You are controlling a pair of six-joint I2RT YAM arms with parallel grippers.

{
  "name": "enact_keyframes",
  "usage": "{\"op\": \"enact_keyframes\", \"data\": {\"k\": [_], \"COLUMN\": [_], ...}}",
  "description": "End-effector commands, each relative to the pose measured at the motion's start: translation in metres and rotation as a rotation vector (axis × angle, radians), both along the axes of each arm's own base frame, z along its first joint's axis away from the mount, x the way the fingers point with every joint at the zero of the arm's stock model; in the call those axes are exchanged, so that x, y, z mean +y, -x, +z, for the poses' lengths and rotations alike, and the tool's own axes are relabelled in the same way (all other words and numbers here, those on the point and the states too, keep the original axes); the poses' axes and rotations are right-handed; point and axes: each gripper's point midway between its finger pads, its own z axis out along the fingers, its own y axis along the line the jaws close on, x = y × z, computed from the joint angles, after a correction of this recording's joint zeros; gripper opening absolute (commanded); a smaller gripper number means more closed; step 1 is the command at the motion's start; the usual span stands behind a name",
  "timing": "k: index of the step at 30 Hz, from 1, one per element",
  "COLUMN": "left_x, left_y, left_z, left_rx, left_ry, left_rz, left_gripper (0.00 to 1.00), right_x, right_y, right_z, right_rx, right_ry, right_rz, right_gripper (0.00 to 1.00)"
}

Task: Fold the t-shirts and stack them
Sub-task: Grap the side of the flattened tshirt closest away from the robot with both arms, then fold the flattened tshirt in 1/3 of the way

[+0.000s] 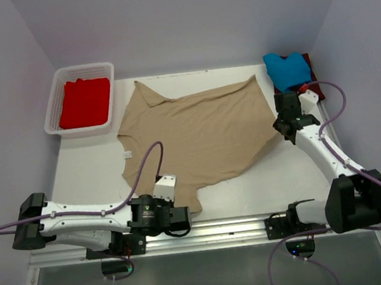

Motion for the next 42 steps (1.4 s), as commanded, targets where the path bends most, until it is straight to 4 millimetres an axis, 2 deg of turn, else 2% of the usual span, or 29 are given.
{"op": "enact_keyframes", "data": {"k": [1, 4, 7, 13, 15, 17, 18, 20, 21, 23, 24, 26, 27, 30, 37, 42], "left_x": [0.034, 0.052, 0.048, 0.035, 0.031, 0.037, 0.032, 0.046, 0.044, 0.058, 0.055, 0.064, 0.059, 0.063, 0.066, 0.07], "left_y": [-0.028, -0.043, -0.064, -0.112, -0.132, -0.148, -0.157, -0.172, -0.179, -0.193, -0.2, -0.211, -0.217, -0.232, -0.262, -0.276], "left_z": [0.027, 0.026, 0.036, 0.072, 0.09, 0.102, 0.111, 0.116, 0.12, 0.121, 0.121, 0.116, 0.11, 0.103, 0.097, 0.09], "left_rx": [-0.165, -0.207, -0.268, -0.474, -0.541, -0.575, -0.6, -0.623, -0.639, -0.64, -0.642, -0.632, -0.622, -0.605, -0.599, -0.578], "left_ry": [0.018, 0.04, 0.068, 0.028, 0.06, 0.037, 0.087, 0.03, 0.049, -0.009, 0.0, -0.045, -0.036, -0.051, -0.064, -0.066], "left_rz": [0.158, 0.237, 0.264, 0.292, 0.338, 0.349, 0.366, 0.366, 0.38, 0.395, 0.402, 0.402, 0.397, 0.41, 0.398, 0.408], "left_gripper": [0.0, 0.0, 0.0, 0.0, 0.0, 0.0, 0.0, 0.0, 0.0, 0.0, 0.0, 0.0, 0.0, 0.0, 0.0, 0.0], "right_x": [-0.012, -0.014, -0.016, -0.013, -0.013, -0.012, -0.013, -0.013, -0.014, -0.014, -0.015, -0.017, -0.017, -0.023, -0.037, -0.044], "right_y": [0.018, 0.017, 0.013, 0.001, -0.002, -0.007, -0.01, -0.014, -0.016, -0.021, -0.024, -0.032, -0.037, -0.044, -0.057, -0.063], "right_z": [0.006, 0.008, 0.001, -0.015, -0.023, -0.027, -0.025, -0.028, -0.028, -0.026, -0.029, -0.026, -0.027, -0.027, -0.038, -0.04], "right_rx": [0.015, 0.007, 0.025, 0.037, 0.053, 0.063, 0.059, 0.061, 0.059, 0.046, 0.056, 0.044, 0.048, 0.052, 0.074, 0.068], "right_ry": [0.056, 0.064, 0.074, 0.061, 0.062, 0.063, 0.066, 0.066, 0.069, 0.076, 0.079, 0.082, 0.083, 0.091, 0.093, 0.102], "right_rz": [-0.014, -0.027, -0.039, -0.047, -0.047, -0.05, -0.054, -0.059, -0.064, -0.071, -0.075, -0.082, -0.08, -0.101, -0.141, -0.161], "right_gripper": [0.0, 0.0, 0.0, 0.0, 0.0, 0.0, 0.0, 0.0, 0.0, 0.0, 0.0, 0.0, 0.0, 0.0, 0.0, 0.0]}}
